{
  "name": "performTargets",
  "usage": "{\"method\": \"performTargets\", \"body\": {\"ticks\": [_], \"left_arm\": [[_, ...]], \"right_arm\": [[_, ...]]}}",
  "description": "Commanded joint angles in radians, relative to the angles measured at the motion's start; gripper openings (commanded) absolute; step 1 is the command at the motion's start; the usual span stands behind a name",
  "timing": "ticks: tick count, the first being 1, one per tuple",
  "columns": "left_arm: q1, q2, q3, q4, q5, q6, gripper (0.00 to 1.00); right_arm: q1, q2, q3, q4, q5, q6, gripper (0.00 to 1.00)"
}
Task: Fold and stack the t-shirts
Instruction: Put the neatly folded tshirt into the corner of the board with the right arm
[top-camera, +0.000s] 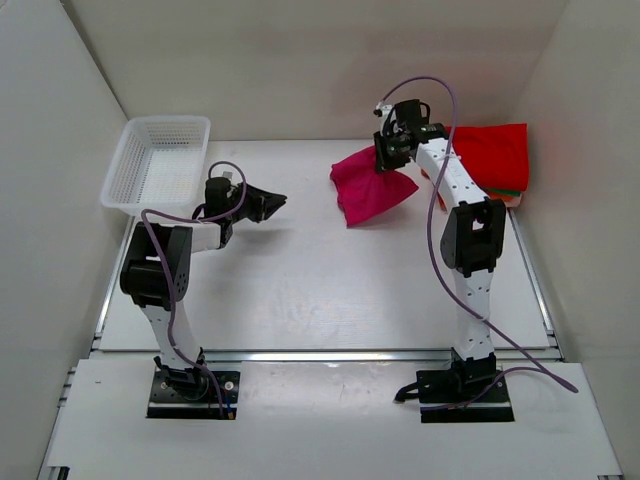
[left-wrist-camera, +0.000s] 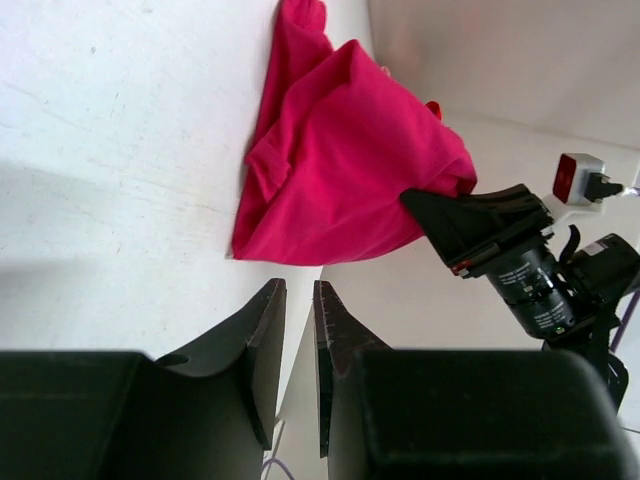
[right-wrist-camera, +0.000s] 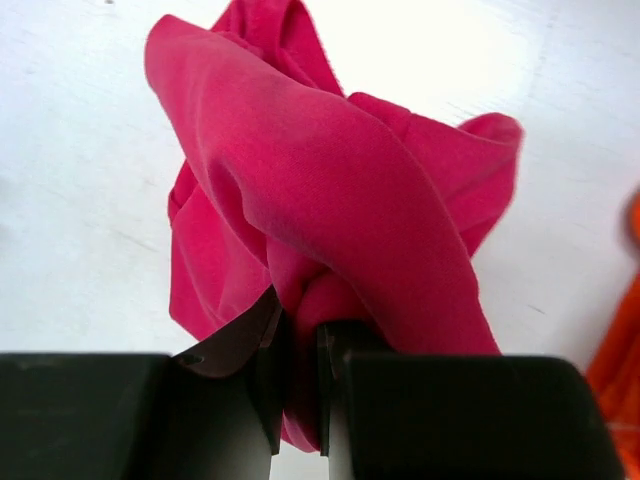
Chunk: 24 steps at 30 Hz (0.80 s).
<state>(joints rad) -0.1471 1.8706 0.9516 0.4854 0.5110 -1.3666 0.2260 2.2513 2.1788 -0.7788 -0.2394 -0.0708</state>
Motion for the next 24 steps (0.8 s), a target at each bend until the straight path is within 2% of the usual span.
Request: {"method": "performTargets", "body": {"ticks": [1, 8, 17, 24], "left_arm": [[-0.006, -0.010, 0.007, 0.012, 0.018, -0.003, 0.28], [-0.003, -0.013, 0.004, -0.008, 0.017, 0.017, 0.28], [-0.005, 0.005, 0.010, -0.030, 0.018, 0.038, 0.28], [0.000, 0.021, 0.015, -0.041, 0.012, 0.054, 0.27]], "right_arm": [[-0.023, -0.087, 0.050, 0.015, 0.080, -0.073, 0.00], [-0.149, -0.128, 0.180, 0.009, 0.032, -0.144, 0.00], [-0.345, -0.252, 0.084, 0.222, -0.038, -0.118, 0.00], [-0.487, -0.118, 0.135, 0.227, -0.103, -0.090, 0.00]]}}
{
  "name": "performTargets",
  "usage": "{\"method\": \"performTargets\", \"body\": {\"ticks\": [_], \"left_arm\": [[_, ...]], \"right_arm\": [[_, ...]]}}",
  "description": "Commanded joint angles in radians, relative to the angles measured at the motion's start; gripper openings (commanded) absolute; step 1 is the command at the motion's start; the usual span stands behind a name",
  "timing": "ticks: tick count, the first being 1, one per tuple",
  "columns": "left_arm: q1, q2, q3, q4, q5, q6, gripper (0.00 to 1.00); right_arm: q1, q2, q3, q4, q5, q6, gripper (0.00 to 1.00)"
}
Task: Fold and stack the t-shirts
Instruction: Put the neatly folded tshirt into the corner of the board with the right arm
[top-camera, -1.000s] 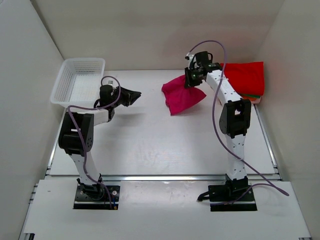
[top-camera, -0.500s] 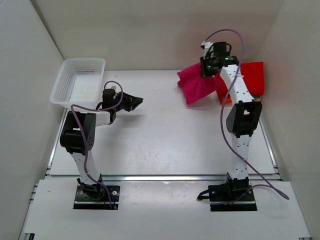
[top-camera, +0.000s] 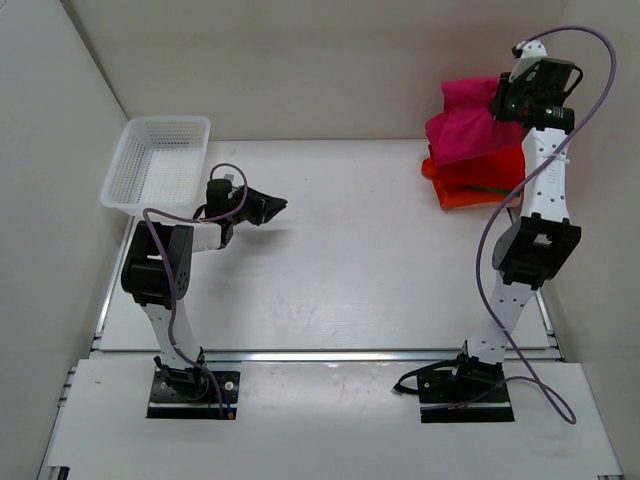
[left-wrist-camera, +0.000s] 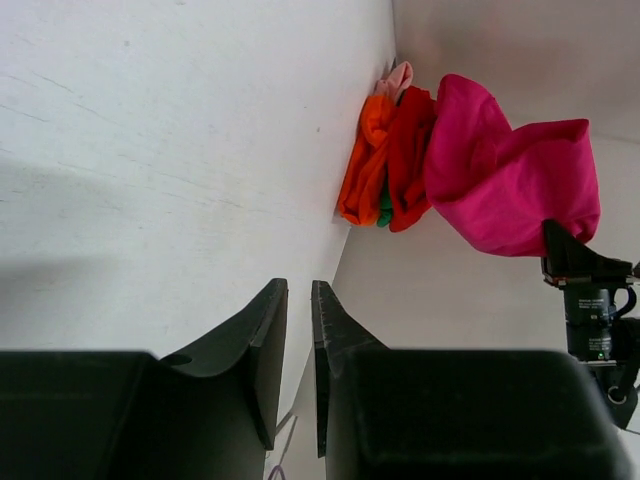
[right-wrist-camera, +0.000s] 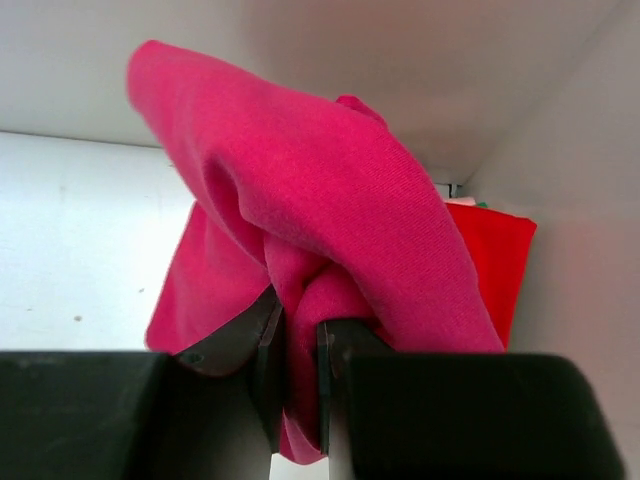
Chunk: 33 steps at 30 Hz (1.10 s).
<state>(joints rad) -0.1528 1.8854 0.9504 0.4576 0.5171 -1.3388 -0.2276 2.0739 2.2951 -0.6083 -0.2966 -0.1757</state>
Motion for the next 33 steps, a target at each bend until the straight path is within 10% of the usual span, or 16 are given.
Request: {"method": "performTargets", "body": {"ticks": [1, 15, 23, 33], "left_arm": [[0.002, 0.011, 0.016, -0.014, 0.009, 0.024, 0.27], [-0.004, -0.003, 0.025, -0.063, 0.015, 0.096, 0.34], [-0.033, -0.040, 0.106, -0.227, 0.069, 0.242, 0.99], [-0.086, -0.236, 0.165, -0.939, -0.284, 0.766, 0.98]], "right_arm": [[-0.038, 0.089, 0.018, 0.064, -0.052, 0.010, 0.00], [-0.046, 0.411, 0.148, 0.107, 0.220, -0.018, 0.05], [-0.006, 0.133, 0.066, 0.168, 0.297, -0.064, 0.99], [0.108, -0.515, -0.611, 0.245, 0.419, 0.079, 0.99]]}}
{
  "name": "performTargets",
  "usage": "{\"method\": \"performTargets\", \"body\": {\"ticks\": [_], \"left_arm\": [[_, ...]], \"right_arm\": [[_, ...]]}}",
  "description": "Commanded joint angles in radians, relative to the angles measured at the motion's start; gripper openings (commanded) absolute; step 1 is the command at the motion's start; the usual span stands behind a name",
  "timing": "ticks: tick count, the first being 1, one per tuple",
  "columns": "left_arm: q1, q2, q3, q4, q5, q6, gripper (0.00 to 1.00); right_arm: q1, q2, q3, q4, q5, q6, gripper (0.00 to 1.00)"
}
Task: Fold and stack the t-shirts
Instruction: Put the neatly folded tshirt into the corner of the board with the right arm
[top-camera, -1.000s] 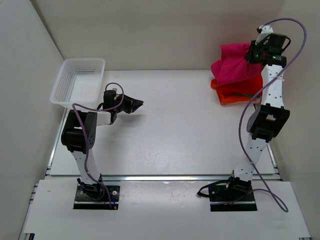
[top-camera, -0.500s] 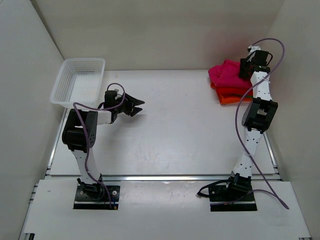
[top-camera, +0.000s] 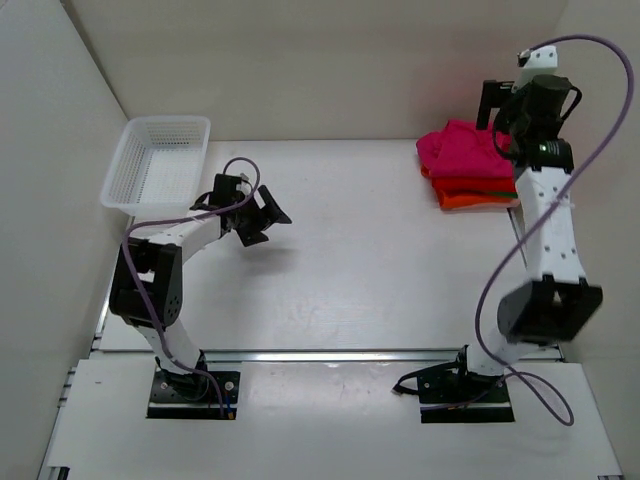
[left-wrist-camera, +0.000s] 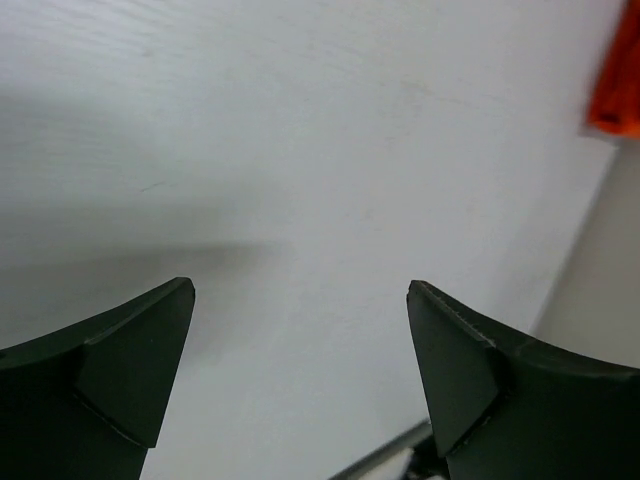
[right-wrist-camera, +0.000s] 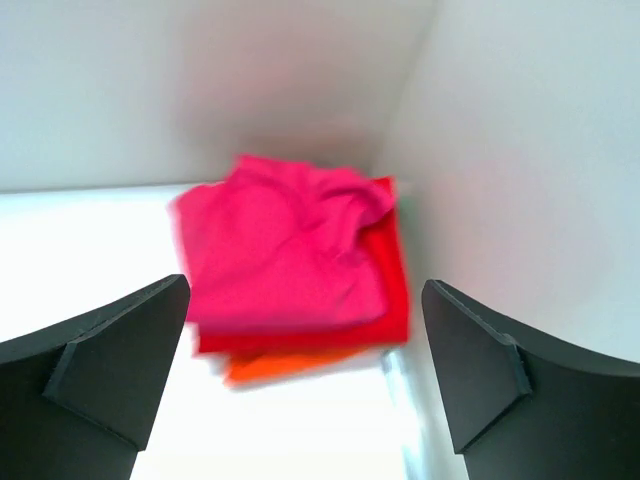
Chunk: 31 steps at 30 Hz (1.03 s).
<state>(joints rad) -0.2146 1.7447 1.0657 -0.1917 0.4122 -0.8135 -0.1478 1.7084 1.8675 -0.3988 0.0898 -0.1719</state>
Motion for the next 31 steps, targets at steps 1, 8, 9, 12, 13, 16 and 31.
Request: {"method": "performTargets", "body": {"ticks": [1, 8, 9, 12, 13, 16, 31], "left_arm": [[-0.026, -0.117, 0.057, -0.323, -0.255, 0.290, 0.99], [0.046, -0.379, -0.070, -0.499, -0.399, 0.413, 0.99], [0.050, -0.416, -0.131, -0.467, -0.345, 0.445, 0.99], [0.031, -0.569, -0.228, -0.419, -0.314, 0.485, 0.99], [0.006, -0.615, -0.234, -0.416, -0.311, 0.487, 0.98], [-0.028, -0.688, -0.285, -0.411, -0.244, 0.517, 0.98], [-0.008, -0.898, -0.320, -0.492, -0.300, 0.663, 0.99]], "right_arm": [[0.063, -0.215, -0.233, 0.019, 0.015, 0.103, 0.99], [0.349, -0.478, -0.730, -0.100, -0.001, 0.294, 0.99], [0.370, -0.515, -0.799, -0.100, -0.024, 0.320, 0.99], [0.393, -0.562, -0.908, -0.097, -0.053, 0.353, 0.99], [0.404, -0.575, -0.932, -0.104, -0.061, 0.353, 0.99], [0.406, -0.612, -0.961, -0.104, -0.076, 0.371, 0.99], [0.410, -0.759, -1.189, -0.023, -0.157, 0.382, 0.99]]}}
